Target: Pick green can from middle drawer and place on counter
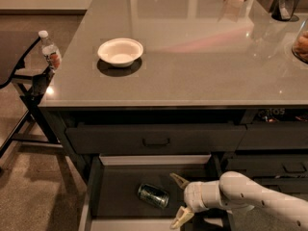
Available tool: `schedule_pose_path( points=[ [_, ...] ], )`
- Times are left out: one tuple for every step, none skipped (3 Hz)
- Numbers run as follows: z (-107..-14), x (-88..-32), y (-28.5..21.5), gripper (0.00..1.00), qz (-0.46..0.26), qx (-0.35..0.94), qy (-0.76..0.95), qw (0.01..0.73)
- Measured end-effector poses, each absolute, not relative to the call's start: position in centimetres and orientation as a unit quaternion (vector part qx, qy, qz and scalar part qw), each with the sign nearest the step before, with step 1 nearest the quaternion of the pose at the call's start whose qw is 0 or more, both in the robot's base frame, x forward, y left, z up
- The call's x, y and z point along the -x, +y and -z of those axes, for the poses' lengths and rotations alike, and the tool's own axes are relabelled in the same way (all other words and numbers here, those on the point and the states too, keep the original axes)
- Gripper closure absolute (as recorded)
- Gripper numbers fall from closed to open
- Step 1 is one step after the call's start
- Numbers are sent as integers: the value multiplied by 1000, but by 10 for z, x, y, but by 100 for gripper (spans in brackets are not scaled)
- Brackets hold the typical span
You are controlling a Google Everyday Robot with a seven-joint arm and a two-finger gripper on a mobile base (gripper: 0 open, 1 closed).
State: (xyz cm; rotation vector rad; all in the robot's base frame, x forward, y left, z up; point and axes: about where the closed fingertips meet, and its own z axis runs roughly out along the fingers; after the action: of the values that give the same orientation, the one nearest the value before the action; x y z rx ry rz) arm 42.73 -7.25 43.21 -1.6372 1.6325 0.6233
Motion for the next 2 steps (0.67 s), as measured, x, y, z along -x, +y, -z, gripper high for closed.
schedule_pose_path(
  points=[
    [-431,-432,-73,0,-237,628,646,363],
    [-417,-443,-63,0,-240,599,675,359]
  ],
)
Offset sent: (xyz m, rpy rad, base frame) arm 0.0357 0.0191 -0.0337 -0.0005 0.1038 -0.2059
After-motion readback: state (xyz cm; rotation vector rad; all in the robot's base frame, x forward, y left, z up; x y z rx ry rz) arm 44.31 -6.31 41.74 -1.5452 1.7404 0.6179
